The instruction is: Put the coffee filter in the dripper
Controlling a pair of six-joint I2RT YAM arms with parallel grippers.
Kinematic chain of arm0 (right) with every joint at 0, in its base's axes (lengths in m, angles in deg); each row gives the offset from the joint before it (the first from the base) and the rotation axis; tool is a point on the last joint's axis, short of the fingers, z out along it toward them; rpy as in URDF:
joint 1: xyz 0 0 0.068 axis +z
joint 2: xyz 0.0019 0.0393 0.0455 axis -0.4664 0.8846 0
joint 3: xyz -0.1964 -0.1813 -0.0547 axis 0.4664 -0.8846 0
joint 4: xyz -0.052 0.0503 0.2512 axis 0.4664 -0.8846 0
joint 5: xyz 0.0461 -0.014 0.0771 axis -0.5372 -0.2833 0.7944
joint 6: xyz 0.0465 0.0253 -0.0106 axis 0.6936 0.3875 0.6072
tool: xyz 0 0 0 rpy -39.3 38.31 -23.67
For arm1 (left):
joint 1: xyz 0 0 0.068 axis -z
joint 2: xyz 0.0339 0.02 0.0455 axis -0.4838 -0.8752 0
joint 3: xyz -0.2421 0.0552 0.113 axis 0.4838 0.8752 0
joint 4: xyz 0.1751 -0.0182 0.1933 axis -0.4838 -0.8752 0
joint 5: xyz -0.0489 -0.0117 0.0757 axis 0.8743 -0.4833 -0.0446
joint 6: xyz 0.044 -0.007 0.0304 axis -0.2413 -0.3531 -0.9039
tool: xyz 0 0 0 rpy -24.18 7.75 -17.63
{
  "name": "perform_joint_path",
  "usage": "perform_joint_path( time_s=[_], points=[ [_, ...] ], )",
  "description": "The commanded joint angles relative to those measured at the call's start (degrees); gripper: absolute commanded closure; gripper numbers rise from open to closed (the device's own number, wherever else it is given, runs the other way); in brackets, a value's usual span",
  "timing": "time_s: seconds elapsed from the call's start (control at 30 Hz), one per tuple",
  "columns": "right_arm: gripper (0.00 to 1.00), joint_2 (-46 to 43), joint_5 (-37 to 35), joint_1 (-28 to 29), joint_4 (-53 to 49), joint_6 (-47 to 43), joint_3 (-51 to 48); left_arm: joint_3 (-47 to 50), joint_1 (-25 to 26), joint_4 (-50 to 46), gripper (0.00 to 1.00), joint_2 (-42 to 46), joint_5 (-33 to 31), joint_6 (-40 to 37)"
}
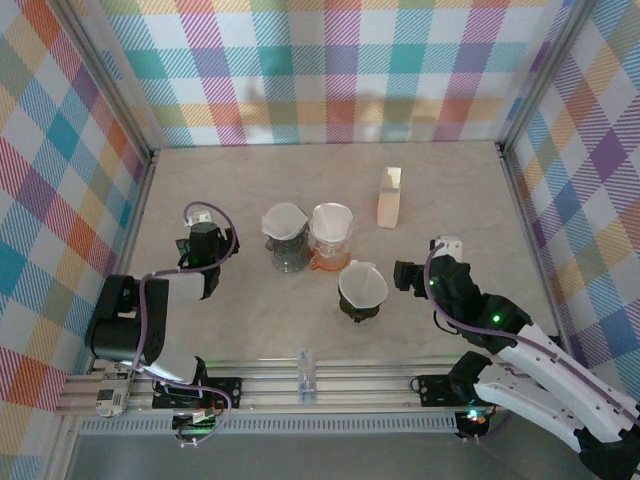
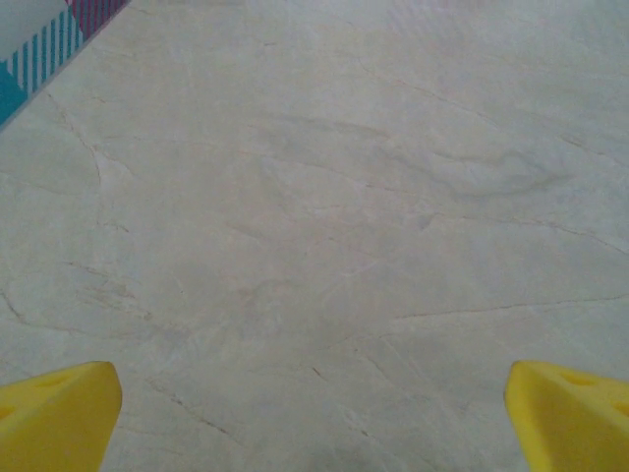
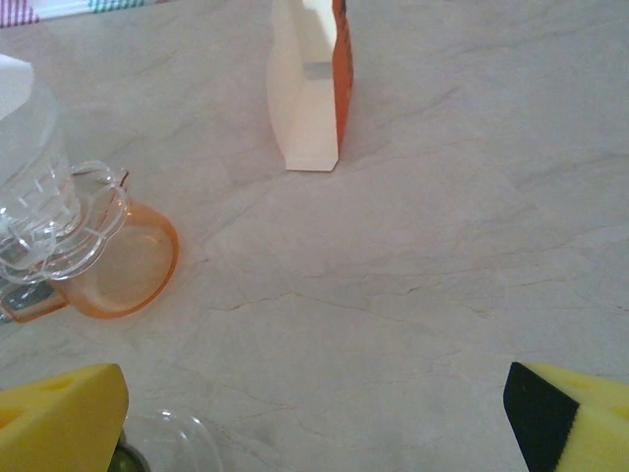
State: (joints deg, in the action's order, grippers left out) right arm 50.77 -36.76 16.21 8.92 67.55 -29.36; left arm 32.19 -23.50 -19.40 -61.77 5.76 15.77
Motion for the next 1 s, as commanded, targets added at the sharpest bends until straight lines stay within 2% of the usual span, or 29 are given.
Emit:
perform_joint_path(
  time_s=[0.0,0.03,0.07,0.1,0.13,0.27,0.53,0.63,0.73,0.87,0.97],
  points=[
    [0.01,0.3,-3.3,-0.7,2.6,0.9,0.2,4.5,-0.9,11.0,0.0,-0.6,6.3,-2.1],
    [0.01,0.5,-3.3,-0.9,2.8,0.6,0.3,7.3,-0.8,19.6,0.0,-3.0,5.8,-2.6],
    [0.01,0.8,-3.3,-1.1,2.8,0.5,0.4,7.4,-0.8,19.5,0.0,-2.9,4.8,-2.2],
    [0.01,1.1,-3.4,-1.6,2.8,0.4,0.5,5.9,-0.7,13.5,0.0,-1.6,4.6,-1.9],
    [0.01,1.4,-3.3,-2.2,3.6,-0.1,0.4,6.7,-0.5,17.5,0.0,-2.7,4.2,-2.3],
    [0.01,3.1,-3.5,-5.8,13.2,-5.6,-2.3,6.2,-0.1,15.5,0.0,-2.3,3.6,-2.5],
    [0.01,10.6,-4.1,-19.6,27.0,-18.5,-3.3,6.2,0.0,15.6,0.0,-2.3,3.4,-2.5],
    [0.01,16.5,-0.6,-26.0,33.3,-21.9,-4.6,6.2,0.0,15.7,0.0,-2.3,3.4,-2.5],
    [0.01,23.3,6.5,-31.4,42.4,-24.3,-6.7,6.2,0.0,15.7,0.0,-2.3,3.4,-2.6],
    [0.01,31.7,10.4,-34.2,57.2,-27.7,-11.1,6.2,0.0,15.6,0.0,-2.3,3.4,-2.6],
    [0.01,36.0,13.2,-35.6,63.0,-28.4,-12.3,6.2,0.0,15.6,0.0,-2.2,3.4,-2.5]
  ],
)
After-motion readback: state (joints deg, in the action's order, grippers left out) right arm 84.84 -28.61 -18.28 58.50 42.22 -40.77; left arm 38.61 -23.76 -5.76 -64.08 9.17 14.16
